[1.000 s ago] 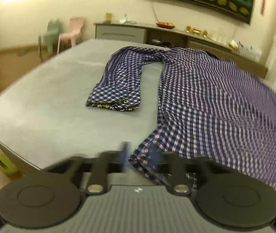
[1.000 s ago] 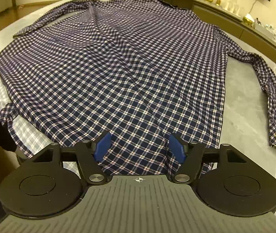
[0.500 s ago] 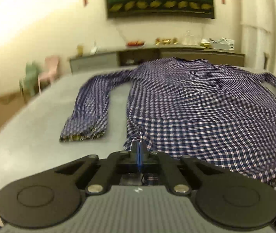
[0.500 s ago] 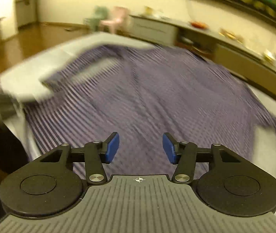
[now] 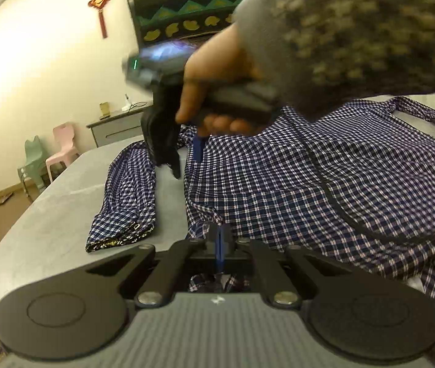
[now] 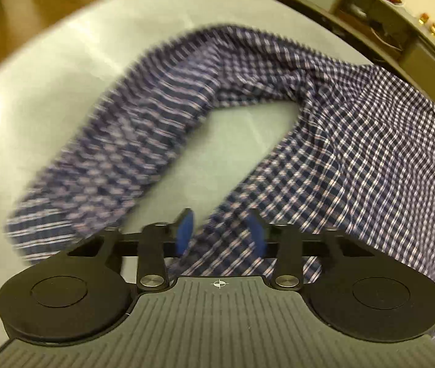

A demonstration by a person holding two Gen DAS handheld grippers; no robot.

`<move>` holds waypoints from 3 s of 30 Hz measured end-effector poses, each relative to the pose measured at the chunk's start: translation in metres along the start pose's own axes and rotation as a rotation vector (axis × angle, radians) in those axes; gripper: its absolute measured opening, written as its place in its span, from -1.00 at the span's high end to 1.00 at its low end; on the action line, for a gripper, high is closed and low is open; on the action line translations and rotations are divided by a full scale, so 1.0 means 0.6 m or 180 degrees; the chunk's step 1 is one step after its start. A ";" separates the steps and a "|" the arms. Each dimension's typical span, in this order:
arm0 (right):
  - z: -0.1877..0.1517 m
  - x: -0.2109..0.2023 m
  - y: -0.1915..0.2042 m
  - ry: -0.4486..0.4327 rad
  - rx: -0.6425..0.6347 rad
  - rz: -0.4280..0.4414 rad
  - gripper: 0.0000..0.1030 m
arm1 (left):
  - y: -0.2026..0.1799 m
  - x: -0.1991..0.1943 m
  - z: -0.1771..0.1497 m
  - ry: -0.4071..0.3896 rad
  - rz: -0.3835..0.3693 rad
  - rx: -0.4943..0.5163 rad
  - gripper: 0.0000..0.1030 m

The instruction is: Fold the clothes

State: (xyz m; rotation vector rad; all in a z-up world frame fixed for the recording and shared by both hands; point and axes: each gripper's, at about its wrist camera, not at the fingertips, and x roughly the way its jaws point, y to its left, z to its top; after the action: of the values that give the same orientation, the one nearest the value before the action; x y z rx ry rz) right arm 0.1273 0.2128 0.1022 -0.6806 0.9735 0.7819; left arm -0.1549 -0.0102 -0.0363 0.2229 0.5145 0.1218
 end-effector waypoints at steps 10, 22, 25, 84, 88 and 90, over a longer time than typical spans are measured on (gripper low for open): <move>0.029 -0.050 -0.027 -0.0706 0.0489 0.0438 1.00 | -0.010 0.025 -0.024 0.0244 -0.0087 0.0322 0.75; -0.154 -0.112 -0.033 -0.0712 0.0267 0.0633 0.79 | 0.146 0.026 -0.014 0.0210 -0.0263 -0.1511 0.01; -0.218 -0.097 -0.001 -0.0523 -0.0379 0.0172 0.72 | 0.166 0.054 -0.016 0.0412 -0.0311 -0.1727 0.02; -0.588 -0.282 0.112 -0.1741 -0.1563 -0.0526 1.00 | 0.040 -0.045 0.028 0.0151 -0.0175 0.0327 0.60; -0.567 -0.314 0.063 -0.1937 -0.1043 -0.0355 1.00 | -0.005 -0.066 0.013 -0.0026 -0.0117 0.0579 -0.59; -0.564 -0.322 0.043 -0.1993 -0.0840 -0.0239 1.00 | -0.030 -0.054 0.008 -0.0041 -0.0041 0.0728 -0.59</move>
State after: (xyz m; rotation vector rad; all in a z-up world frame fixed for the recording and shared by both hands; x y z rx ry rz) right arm -0.1137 -0.0927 0.1353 -0.6349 0.2771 0.9863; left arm -0.1794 -0.0339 -0.0210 0.4435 0.5171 0.0487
